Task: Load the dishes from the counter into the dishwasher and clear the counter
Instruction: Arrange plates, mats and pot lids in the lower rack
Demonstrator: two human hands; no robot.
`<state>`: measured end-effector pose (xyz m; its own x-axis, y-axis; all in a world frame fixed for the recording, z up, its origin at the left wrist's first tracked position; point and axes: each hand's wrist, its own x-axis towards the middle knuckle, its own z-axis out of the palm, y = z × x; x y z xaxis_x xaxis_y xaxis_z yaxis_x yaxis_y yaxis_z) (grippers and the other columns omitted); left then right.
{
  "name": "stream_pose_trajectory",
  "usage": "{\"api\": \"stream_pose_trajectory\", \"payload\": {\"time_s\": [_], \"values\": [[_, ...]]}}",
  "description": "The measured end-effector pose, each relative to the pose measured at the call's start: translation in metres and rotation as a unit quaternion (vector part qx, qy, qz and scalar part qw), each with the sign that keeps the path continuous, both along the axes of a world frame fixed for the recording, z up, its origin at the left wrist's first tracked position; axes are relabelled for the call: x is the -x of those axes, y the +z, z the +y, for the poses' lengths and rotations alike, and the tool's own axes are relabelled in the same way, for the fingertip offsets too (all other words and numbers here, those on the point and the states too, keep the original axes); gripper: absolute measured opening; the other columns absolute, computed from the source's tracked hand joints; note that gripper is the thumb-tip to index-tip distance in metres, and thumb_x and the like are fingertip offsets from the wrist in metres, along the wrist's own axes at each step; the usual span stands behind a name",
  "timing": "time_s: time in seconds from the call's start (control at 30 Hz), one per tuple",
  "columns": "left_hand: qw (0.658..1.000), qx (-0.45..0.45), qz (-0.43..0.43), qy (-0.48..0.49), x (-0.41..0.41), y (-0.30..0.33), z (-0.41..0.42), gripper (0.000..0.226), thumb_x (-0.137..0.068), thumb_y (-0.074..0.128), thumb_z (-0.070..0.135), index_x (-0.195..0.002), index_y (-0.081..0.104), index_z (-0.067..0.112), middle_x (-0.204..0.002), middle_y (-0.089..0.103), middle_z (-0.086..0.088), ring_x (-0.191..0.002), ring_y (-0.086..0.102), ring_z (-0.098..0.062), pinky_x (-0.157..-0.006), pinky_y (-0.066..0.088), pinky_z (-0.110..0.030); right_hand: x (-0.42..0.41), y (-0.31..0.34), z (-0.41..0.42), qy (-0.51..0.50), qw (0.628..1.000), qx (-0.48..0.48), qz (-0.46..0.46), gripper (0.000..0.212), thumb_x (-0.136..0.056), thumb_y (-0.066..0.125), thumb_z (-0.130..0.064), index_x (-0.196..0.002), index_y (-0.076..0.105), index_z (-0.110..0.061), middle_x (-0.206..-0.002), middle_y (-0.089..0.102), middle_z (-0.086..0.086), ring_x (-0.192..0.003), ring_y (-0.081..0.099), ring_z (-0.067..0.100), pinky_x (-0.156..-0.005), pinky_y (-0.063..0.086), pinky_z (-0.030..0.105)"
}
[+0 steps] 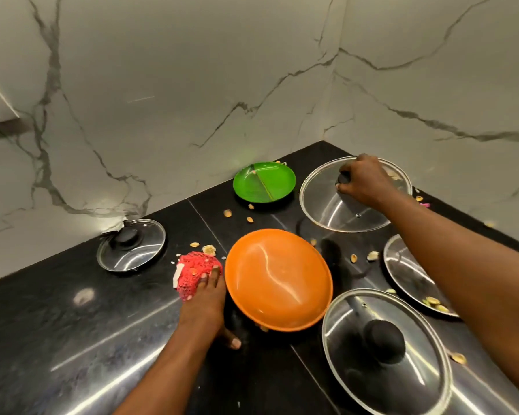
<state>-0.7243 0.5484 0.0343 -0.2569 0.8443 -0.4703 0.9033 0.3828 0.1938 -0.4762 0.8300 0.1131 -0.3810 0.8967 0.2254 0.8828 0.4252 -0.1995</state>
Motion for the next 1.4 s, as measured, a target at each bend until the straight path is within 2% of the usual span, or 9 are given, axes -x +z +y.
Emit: {"api": "stream_pose_trajectory", "payload": {"time_s": [0.17,0.37,0.47,0.6,0.7,0.77,0.97,1.23,1.4], "values": [[0.992,-0.027,0.121,-0.018,-0.016,0.005,-0.008,0.131,-0.057,0.088,0.048,-0.154,0.007,0.013,-0.162,-0.005,-0.011,-0.148,-0.012,-0.033,-0.119,-0.004,-0.053,-0.037,0.012,-0.03,-0.05,0.994,-0.04,0.088,0.031,-0.083,0.07,-0.025,-0.108,0.07,-0.009,-0.104,0.055,0.02,-0.105,0.05,0.038,-0.084,0.046,0.04],[0.959,-0.102,0.207,-0.166,-0.033,0.009,-0.019,0.116,-0.074,0.077,0.039,-0.154,-0.001,0.009,-0.158,-0.023,-0.009,-0.143,-0.028,-0.027,-0.115,-0.015,-0.047,-0.055,0.026,-0.089,-0.061,0.969,-0.061,0.231,0.035,-0.081,0.075,-0.029,-0.11,0.069,-0.01,-0.1,0.06,0.017,-0.094,0.055,0.03,-0.077,0.039,0.028],[0.941,-0.16,0.193,-0.226,-0.038,0.005,-0.027,0.09,-0.084,0.069,0.03,-0.154,0.015,0.015,-0.162,0.0,-0.006,-0.145,-0.018,-0.022,-0.118,0.004,-0.048,-0.058,0.034,-0.124,-0.041,0.961,-0.061,0.268,0.032,-0.082,0.075,-0.027,-0.108,0.07,-0.01,-0.096,0.058,0.008,-0.093,0.055,0.025,-0.08,0.045,0.033],[0.896,-0.335,0.176,-0.231,-0.043,0.0,-0.044,0.065,-0.047,0.093,0.006,-0.109,0.073,0.013,-0.114,0.071,-0.008,-0.122,0.056,-0.03,-0.089,0.049,-0.054,-0.066,0.036,-0.159,-0.031,0.954,-0.058,0.294,0.031,-0.083,0.075,-0.025,-0.109,0.068,-0.011,-0.099,0.059,0.008,-0.093,0.055,0.022,-0.082,0.048,0.033],[0.889,-0.4,0.09,-0.205,-0.054,0.0,-0.061,0.052,-0.052,0.087,-0.005,-0.098,0.071,0.015,-0.1,0.071,-0.005,-0.099,0.066,-0.029,-0.065,0.056,-0.037,-0.078,0.036,-0.18,-0.034,0.952,-0.066,0.296,0.034,-0.084,0.074,-0.028,-0.113,0.067,-0.013,-0.104,0.061,0.01,-0.094,0.057,0.021,-0.082,0.048,0.03],[0.894,-0.408,0.049,-0.178,-0.058,0.004,-0.069,0.048,-0.06,0.079,-0.01,-0.095,0.063,0.02,-0.09,0.062,0.002,-0.085,0.056,-0.02,-0.051,0.039,-0.026,-0.087,0.036,-0.193,-0.041,0.946,-0.066,0.313,0.036,-0.085,0.073,-0.032,-0.115,0.067,-0.013,-0.107,0.064,0.009,-0.096,0.059,0.021,-0.084,0.05,0.031],[0.893,-0.4,0.079,-0.188,-0.074,0.009,-0.09,0.045,-0.059,0.083,-0.004,-0.087,0.057,0.019,-0.086,0.055,0.0,-0.076,0.051,-0.019,-0.052,0.037,-0.028,-0.109,0.03,-0.255,-0.082,0.881,-0.004,0.465,0.039,-0.08,0.073,-0.047,-0.109,0.072,-0.021,-0.096,0.071,-0.003,-0.088,0.068,0.014,-0.082,0.058,0.039],[0.901,-0.376,0.026,-0.217,-0.111,0.003,-0.19,0.024,-0.068,0.067,-0.004,-0.081,0.056,0.013,-0.087,0.055,-0.008,-0.078,0.055,-0.03,-0.057,0.047,-0.042,-0.121,0.019,-0.433,-0.086,0.791,0.032,0.605,0.018,-0.09,0.068,-0.021,-0.105,0.072,-0.013,-0.089,0.073,0.004,-0.075,0.067,0.011,-0.064,0.051,0.022],[0.876,-0.378,0.013,-0.299,-0.112,-0.022,-0.28,0.03,-0.066,0.066,-0.007,-0.088,0.063,0.014,-0.089,0.057,-0.004,-0.082,0.055,-0.024,-0.067,0.048,-0.034,-0.113,-0.017,-0.556,-0.156,0.773,0.028,0.615,0.014,-0.088,0.07,-0.022,-0.1,0.074,-0.015,-0.085,0.073,0.004,-0.07,0.062,0.008,-0.06,0.049,0.026]]}}
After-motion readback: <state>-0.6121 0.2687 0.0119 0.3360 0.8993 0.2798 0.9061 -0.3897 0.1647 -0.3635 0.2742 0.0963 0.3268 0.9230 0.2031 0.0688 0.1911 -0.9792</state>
